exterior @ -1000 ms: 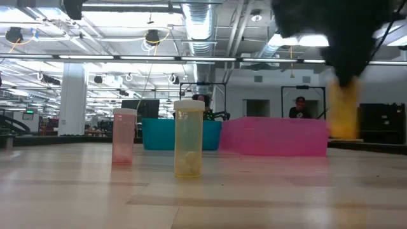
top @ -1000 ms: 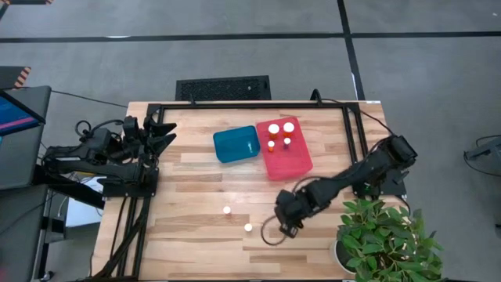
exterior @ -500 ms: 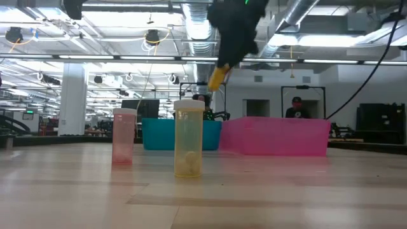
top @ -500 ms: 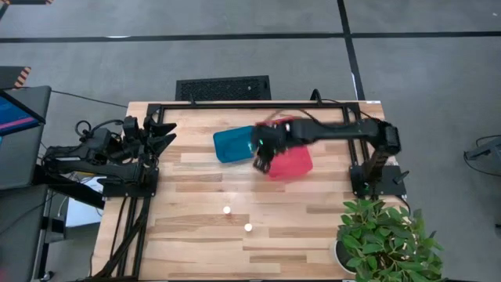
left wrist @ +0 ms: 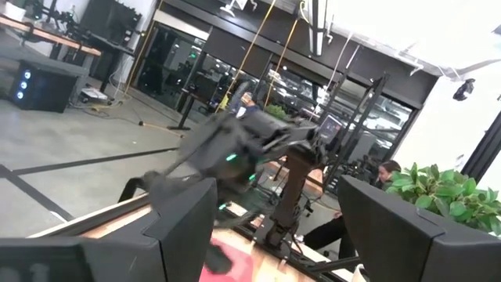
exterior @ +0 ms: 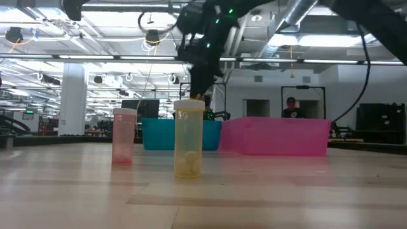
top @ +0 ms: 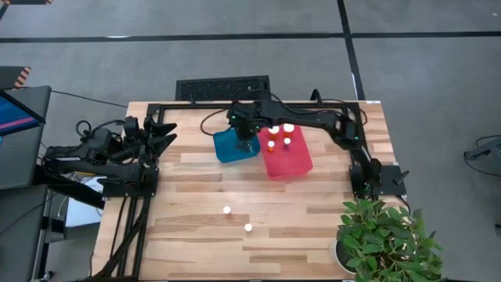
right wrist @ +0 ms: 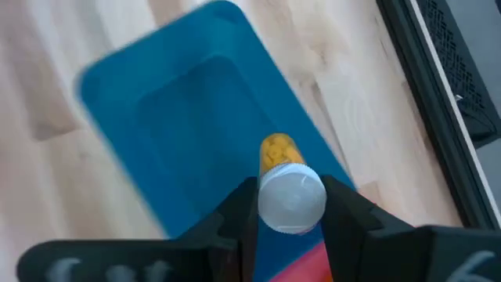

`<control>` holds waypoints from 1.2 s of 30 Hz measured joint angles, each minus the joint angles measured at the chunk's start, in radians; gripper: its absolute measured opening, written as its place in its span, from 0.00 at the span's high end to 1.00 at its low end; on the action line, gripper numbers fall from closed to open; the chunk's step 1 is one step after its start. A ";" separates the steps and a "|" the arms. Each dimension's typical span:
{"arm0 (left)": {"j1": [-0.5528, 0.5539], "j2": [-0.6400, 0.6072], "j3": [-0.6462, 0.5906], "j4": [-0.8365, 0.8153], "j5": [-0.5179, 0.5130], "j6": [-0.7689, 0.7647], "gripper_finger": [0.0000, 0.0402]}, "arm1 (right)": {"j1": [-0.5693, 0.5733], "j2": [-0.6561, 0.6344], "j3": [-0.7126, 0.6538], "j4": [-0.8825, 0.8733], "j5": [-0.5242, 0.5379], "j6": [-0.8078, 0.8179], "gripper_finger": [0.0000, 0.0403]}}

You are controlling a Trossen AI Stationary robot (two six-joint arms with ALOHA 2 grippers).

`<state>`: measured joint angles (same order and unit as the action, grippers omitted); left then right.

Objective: Pick and place medicine bottles into bin by pill shape (circle, oval)
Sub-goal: Put the orange pill bottle into the blue bin

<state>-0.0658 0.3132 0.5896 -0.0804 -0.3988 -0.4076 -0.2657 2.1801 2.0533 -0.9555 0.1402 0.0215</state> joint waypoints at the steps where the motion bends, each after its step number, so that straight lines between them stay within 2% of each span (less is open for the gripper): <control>1: 0.000 0.000 0.000 0.000 -0.001 -0.001 0.35 | -0.004 0.024 0.019 -0.013 0.000 -0.004 0.70; 9: 0.000 0.000 0.000 -0.001 -0.003 -0.008 0.35 | -0.005 0.149 0.074 -0.059 0.000 -0.007 0.70; 14: 0.000 0.000 0.000 -0.005 -0.007 -0.014 0.35 | -0.005 0.180 0.076 -0.069 0.054 -0.007 0.70; 23: 0.000 0.000 0.000 -0.018 -0.009 -0.023 0.35 | -0.005 0.183 0.066 -0.084 0.094 -0.030 0.70; 36: 0.000 0.000 0.000 -0.019 -0.008 -0.023 0.35 | -0.012 0.183 0.066 -0.086 0.094 -0.042 0.69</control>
<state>-0.0656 0.3134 0.5896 -0.0990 -0.4072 -0.4309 -0.2775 2.3631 2.1189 -1.0413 0.2344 -0.0201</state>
